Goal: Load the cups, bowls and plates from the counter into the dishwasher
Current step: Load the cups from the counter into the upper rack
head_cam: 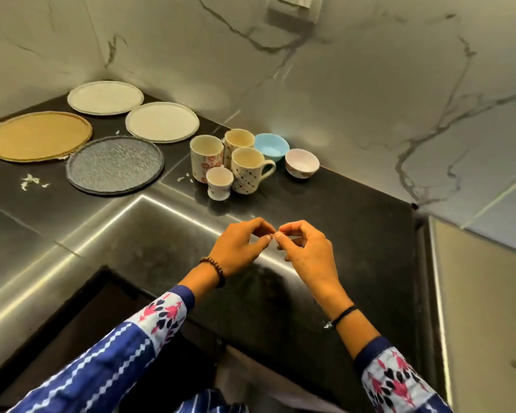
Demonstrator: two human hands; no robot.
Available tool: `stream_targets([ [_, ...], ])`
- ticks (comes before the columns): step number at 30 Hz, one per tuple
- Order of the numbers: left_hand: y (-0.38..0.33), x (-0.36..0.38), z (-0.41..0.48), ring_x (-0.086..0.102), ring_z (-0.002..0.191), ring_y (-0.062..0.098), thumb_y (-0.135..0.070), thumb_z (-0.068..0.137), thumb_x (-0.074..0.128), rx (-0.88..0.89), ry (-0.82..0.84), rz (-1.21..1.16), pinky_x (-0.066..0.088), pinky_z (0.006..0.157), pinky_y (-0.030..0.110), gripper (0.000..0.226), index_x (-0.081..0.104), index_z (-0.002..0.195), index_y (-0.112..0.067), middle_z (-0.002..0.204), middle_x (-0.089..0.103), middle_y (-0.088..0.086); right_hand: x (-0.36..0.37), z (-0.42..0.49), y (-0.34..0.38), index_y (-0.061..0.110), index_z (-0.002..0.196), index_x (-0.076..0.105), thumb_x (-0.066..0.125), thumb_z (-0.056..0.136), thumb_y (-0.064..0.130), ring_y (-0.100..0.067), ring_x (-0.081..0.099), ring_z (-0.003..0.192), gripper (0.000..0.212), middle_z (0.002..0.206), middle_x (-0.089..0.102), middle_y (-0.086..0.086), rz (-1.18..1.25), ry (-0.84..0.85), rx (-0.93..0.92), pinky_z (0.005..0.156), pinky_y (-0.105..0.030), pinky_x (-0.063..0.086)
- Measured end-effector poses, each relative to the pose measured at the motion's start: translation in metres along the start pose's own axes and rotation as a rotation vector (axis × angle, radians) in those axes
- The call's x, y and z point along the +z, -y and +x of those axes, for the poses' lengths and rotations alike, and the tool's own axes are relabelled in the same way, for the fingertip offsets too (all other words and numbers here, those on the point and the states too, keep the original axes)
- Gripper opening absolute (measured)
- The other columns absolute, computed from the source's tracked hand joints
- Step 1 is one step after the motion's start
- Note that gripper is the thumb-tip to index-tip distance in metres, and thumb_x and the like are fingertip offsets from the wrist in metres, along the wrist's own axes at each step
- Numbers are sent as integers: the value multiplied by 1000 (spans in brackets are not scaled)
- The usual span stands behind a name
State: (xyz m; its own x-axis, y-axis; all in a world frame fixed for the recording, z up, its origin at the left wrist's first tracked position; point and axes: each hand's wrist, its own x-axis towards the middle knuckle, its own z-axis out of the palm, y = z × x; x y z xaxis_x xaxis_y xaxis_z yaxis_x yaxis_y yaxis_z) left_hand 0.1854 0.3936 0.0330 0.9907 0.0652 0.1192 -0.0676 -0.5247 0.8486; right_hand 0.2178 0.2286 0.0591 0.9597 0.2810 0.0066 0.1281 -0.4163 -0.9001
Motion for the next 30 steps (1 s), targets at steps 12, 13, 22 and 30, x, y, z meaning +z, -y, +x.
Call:
stream_targets([
  [12, 107, -70, 67, 64, 94, 9, -8, 75, 70, -284, -293, -144, 48, 74, 12, 57, 46, 125, -22, 121, 57, 2, 121, 120, 10, 28, 153, 32, 70, 92, 25, -12, 41, 139, 72, 153, 43, 3, -4, 373, 102, 105, -23, 37],
  [13, 109, -71, 71, 63, 97, 10, -6, 75, 69, -274, -286, -159, 48, 76, 11, 62, 44, 129, -24, 123, 57, -1, 127, 123, 8, 29, 154, 30, 69, 92, 22, -12, 39, 141, 74, 155, 41, 5, 40, 371, 112, 108, -25, 36],
  [22, 121, -79, 77, 61, 91, 8, -20, 69, 85, -274, -149, -127, 52, 77, 19, 76, 47, 134, -23, 122, 52, 1, 123, 113, -1, 30, 140, 46, 66, 92, 8, 12, 51, 116, 56, 133, 55, 16, 207, 285, 181, 94, -8, 42],
  [30, 87, -67, 50, 58, 96, 8, -54, 62, 82, -216, -73, 105, 54, 83, 33, 65, 57, 115, -27, 107, 59, -7, 98, 64, -5, 43, 116, 61, 61, 96, 16, 10, 55, 113, 34, 120, 64, 23, 189, 186, 291, 98, -19, 44],
])
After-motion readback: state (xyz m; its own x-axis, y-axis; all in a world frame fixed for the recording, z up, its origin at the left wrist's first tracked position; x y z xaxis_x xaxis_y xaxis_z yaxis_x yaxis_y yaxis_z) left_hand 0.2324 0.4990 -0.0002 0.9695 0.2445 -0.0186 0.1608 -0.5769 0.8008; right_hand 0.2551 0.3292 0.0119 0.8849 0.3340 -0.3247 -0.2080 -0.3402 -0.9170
